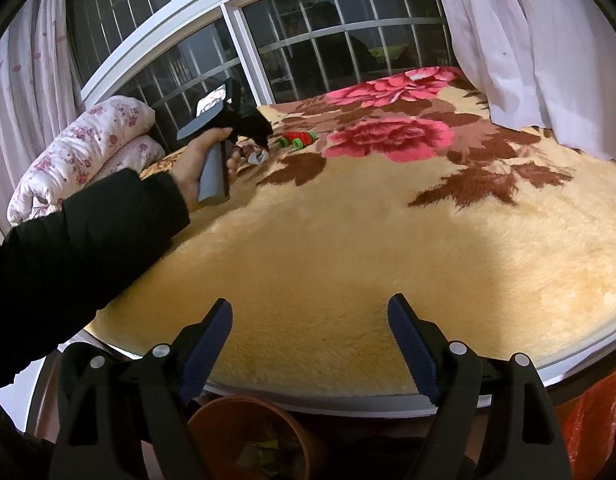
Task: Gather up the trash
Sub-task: 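Grasp the red-and-white wrapper with the left gripper, then grasp the red toy brick car with right while left holds the wrapper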
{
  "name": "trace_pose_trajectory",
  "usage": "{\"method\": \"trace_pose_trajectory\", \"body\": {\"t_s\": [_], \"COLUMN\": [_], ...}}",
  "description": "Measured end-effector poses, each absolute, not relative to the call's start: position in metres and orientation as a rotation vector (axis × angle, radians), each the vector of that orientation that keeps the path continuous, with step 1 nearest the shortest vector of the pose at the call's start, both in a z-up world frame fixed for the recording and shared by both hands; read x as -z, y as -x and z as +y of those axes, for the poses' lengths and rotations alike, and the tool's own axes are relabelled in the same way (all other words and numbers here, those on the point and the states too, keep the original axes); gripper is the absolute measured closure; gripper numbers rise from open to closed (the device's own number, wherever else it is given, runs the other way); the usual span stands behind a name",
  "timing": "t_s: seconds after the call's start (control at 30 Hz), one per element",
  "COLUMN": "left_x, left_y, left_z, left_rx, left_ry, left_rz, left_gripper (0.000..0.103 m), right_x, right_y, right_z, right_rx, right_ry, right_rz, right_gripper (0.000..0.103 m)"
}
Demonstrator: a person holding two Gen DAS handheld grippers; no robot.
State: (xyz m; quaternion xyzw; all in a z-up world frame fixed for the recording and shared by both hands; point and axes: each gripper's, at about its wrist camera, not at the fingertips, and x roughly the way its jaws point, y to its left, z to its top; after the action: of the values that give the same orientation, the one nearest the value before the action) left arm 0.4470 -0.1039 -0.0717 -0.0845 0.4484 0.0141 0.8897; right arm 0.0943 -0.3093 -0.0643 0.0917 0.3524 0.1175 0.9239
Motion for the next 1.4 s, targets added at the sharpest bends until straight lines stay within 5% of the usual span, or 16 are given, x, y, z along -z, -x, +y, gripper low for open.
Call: {"method": "trace_pose_trajectory", "body": {"t_s": [0.13, 0.73, 1.4], "left_x": [0.062, 0.052, 0.083], "left_y": [-0.422, -0.228, -0.231], "left_z": [-0.104, -0.047, -0.033], "left_rx": [0.028, 0.032, 0.032], "left_ry": [0.098, -0.168, -0.098], "left_rz": [0.905, 0.866, 0.855], "left_gripper": [0.084, 0.085, 0.085], "right_x": [0.052, 0.023, 0.069], "right_y": [-0.096, -0.232, -0.457], "right_z": [-0.31, -0.256, -0.193], "right_rx": [-0.246, -0.39, -0.407], "right_ry": [-0.16, 0.107, 0.224], "right_rz": [0.704, 0.694, 0.823], "right_gripper": [0.024, 0.018, 0.018]}}
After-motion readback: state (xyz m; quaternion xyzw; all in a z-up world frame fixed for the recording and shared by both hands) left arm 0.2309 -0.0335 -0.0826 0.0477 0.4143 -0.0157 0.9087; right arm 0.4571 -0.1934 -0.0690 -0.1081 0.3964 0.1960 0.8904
